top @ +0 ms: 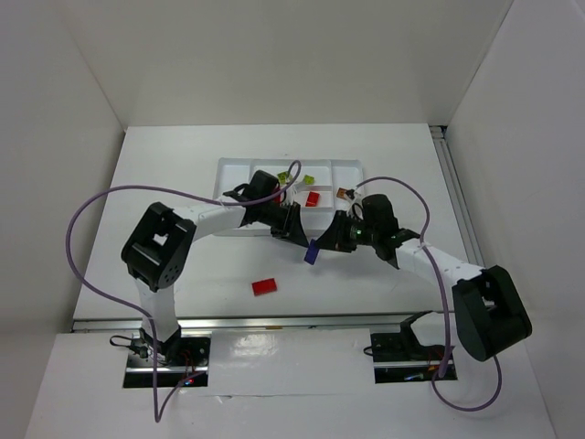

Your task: Sort the legos into containers by color

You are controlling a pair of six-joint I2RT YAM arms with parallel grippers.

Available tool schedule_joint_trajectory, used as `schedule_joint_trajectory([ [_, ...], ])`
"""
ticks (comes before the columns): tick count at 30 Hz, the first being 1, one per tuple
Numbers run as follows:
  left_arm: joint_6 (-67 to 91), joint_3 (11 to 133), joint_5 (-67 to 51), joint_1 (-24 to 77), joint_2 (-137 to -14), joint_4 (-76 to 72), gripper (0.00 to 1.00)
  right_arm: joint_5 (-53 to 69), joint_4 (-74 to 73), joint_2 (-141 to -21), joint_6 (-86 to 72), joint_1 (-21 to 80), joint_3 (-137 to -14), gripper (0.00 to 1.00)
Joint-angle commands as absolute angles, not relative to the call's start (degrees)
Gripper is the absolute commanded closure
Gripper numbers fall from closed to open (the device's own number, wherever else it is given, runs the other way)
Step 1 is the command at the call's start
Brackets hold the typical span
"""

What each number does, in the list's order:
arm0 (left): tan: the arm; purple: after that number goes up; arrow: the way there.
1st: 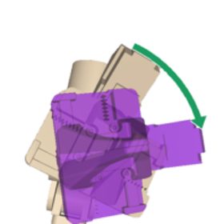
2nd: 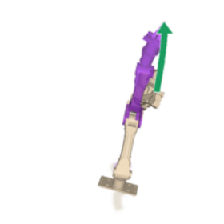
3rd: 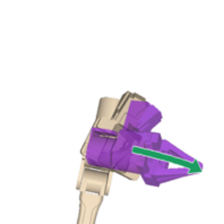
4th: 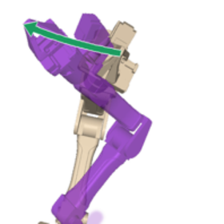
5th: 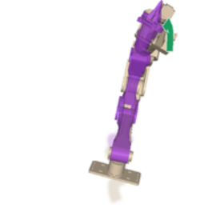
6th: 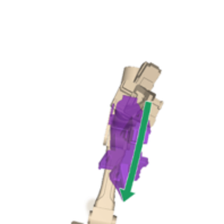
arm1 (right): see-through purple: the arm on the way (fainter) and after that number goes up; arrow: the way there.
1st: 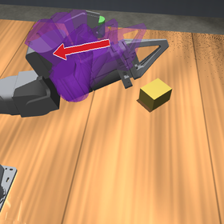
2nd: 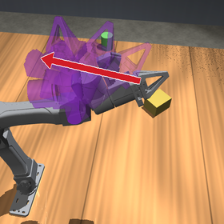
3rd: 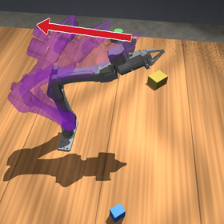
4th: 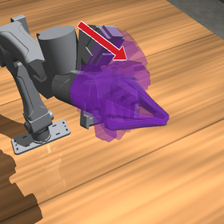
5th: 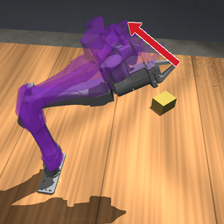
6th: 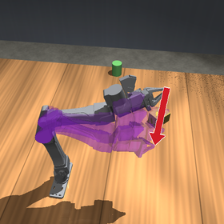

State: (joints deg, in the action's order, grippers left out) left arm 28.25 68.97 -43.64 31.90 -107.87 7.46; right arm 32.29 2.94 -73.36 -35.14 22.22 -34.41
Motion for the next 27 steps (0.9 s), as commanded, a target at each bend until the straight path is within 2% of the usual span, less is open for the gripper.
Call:
schedule_joint_trajectory([
  [1,27.16,68.47,-41.23,32.43,-108.98,6.33,0.78,32.96,5.98,-73.74,-35.07,22.94,-34.37,1.0],
  [8,24.35,70.49,-31.92,32.43,-101.71,14.32,0.78,30.33,1.5,-72.69,-32.7,22.94,-37.26,1.0],
  [15,24.35,68.12,-17.07,31.29,-91.43,25.11,0.7,29.09,-1.14,-72.16,-30.86,22.94,-39.9,1.0],
  [17,25.05,67.51,-11.9,31.29,-89.48,27.94,0.64,29.09,-1.67,-72.16,-30.85,22.94,-41.83,1.0],
  [18,25.83,67.5,-10.13,31.29,-88.43,30.91,0.56,29.09,-1.67,-72.16,-30.85,22.94,-42.44,1.0],
  [20,26.54,66.89,-6.87,31.29,-85.28,33.3,0.51,28.56,-1.67,-73.47,-30.33,22.94,-43.94,1.0],
  [22,27.33,66.88,-2.82,30.59,-83.07,35.67,0.37,28.56,-1.67,-75.48,-30.32,22.94,-46.75,1.0],
  [25,27.33,66.36,1.48,30.59,-80.07,40.15,0.29,26.11,-1.05,-77.69,-30.32,22.94,-50.79,1.0],
  [27,28.38,65.66,2.98,30.59,-79.55,43.76,0.29,23.04,-1.05,-79.88,-30.32,22.94,-54.03,1.0],
])
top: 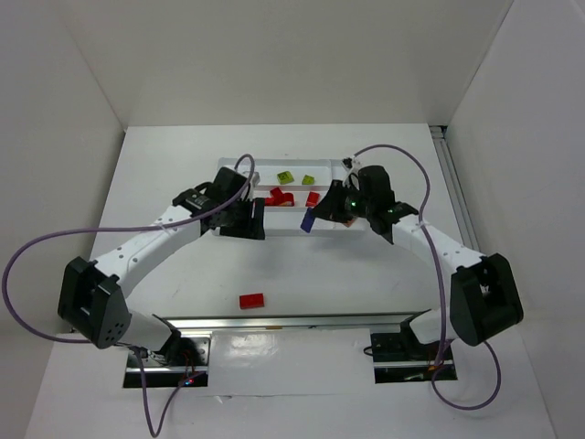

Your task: Sort the legos into containers by color

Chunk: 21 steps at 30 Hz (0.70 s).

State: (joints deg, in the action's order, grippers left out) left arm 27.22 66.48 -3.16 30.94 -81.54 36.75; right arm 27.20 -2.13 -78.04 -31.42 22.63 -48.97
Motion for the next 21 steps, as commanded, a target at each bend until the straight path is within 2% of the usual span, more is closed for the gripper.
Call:
schedule_joint_trajectory([
  [1,29.0,64.7,3.6,30.59,-79.54,44.64,0.29,21.72,-1.05,-80.68,-31.19,22.94,-54.92,1.0],
  [7,37.08,59.68,8.52,33.57,-77.7,49.39,0.28,10.57,3.51,-84.99,-39.89,25.39,-54.68,1.0],
  [9,39.54,58.37,9.05,33.57,-75.95,49.39,0.28,3.65,7.7,-84.91,-43.74,26.71,-52.4,1.0],
  [13,40.7,56.78,9.67,34.1,-73.22,48.61,0.28,-1.92,18.88,-82.79,-49.46,29.09,-43.0,1.0],
  [21,35.77,53.27,0.97,38.04,-73.74,44.3,0.29,-9.23,23.9,-85.59,-51.77,31.82,-41.13,1.0],
])
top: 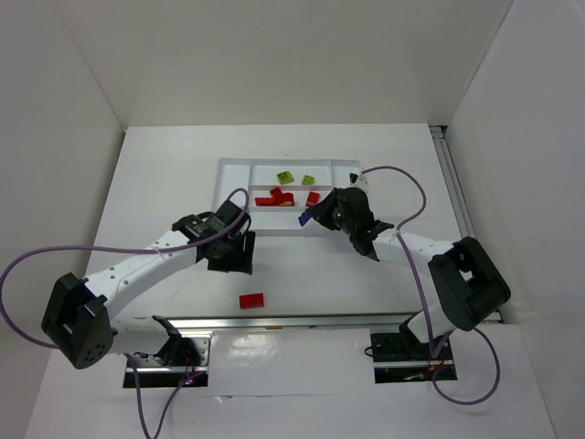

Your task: Sort the legos into containers by color

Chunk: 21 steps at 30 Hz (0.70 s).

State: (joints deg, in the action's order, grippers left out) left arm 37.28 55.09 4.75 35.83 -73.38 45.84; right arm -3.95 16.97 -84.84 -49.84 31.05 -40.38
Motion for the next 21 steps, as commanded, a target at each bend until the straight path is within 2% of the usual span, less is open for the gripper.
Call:
schedule_joint_trajectory([
  [1,36.38,51.96,0.44,38.84,-73.74,43.6,0.27,-9.23,25.3,-86.13,-51.77,31.82,-41.13,1.0],
  [3,37.35,51.07,0.44,39.98,-73.74,42.54,0.24,-9.23,25.31,-87.27,-51.77,31.82,-41.66,0.99],
  [4,37.96,51.06,0.44,40.69,-74.35,42.54,0.11,-8.62,24.79,-88.49,-51.77,31.82,-42.7,0.96],
  [7,37.97,51.06,1.66,40.69,-75.75,42.54,0.0,-8.0,23.38,-90.34,-51.77,31.82,-44.47,0.8],
  [8,38.49,51.06,1.67,41.22,-75.76,42.54,0.0,-8.0,23.38,-90.35,-51.25,31.82,-44.99,0.69],
  [11,38.5,51.06,2.2,41.74,-77.26,42.54,0.0,-8.0,22.76,-89.82,-50.72,32.34,-45.0,0.48],
  [12,38.5,51.06,2.2,41.75,-77.86,42.54,0.0,-8.78,21.72,-89.04,-50.02,32.34,-45.0,0.37],
  [16,39.02,51.06,1.41,43.5,-79.1,41.49,0.0,-10.99,18.98,-86.67,-48.16,32.96,-45.53,0.23],
  [21,40.43,50.01,2.9,46.05,-80.33,40.34,0.01,-13.79,15.13,-81.22,-46.41,32.96,-45.53,0.23],
])
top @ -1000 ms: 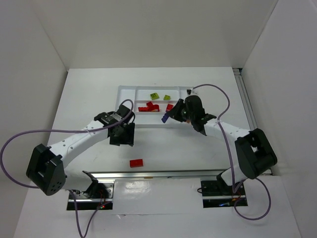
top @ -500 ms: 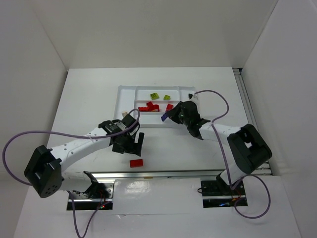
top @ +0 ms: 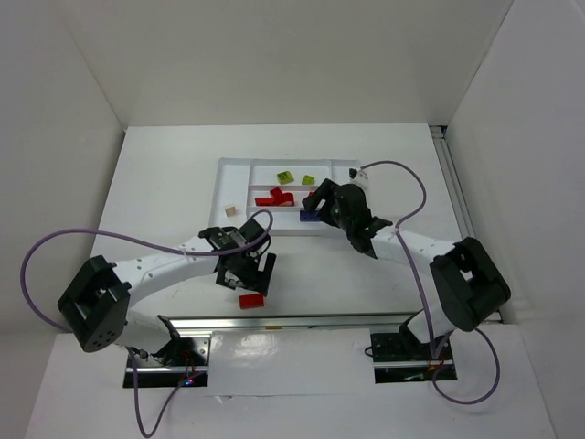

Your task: Sort the legos into containers by color

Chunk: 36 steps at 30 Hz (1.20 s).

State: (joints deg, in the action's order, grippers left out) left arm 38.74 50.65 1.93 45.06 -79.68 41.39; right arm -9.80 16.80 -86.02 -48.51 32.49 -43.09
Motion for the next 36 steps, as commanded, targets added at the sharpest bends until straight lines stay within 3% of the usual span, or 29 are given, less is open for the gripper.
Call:
schedule_joint_trajectory([
  [1,40.95,49.49,2.9,46.05,-80.85,40.34,0.01,-13.8,15.12,-80.43,-46.41,32.96,-44.92,0.22],
  [6,47.97,49.48,7.99,49.74,-82.7,42.89,0.0,-14.33,12.74,-77.09,-45.88,32.96,-44.91,0.22],
  [28,52.38,51.86,3.43,49.75,-89.3,45.79,0.0,-14.33,9.23,-72.6,-44.12,32.96,-44.91,0.21],
  [30,52.9,51.86,3.43,49.75,-89.3,45.79,0.02,-14.33,8.7,-71.99,-43.51,32.96,-44.91,0.21],
  [36,52.39,52.46,3.43,49.75,-90.43,45.26,0.2,-14.33,8.7,-71.98,-43.51,32.96,-44.91,0.21],
])
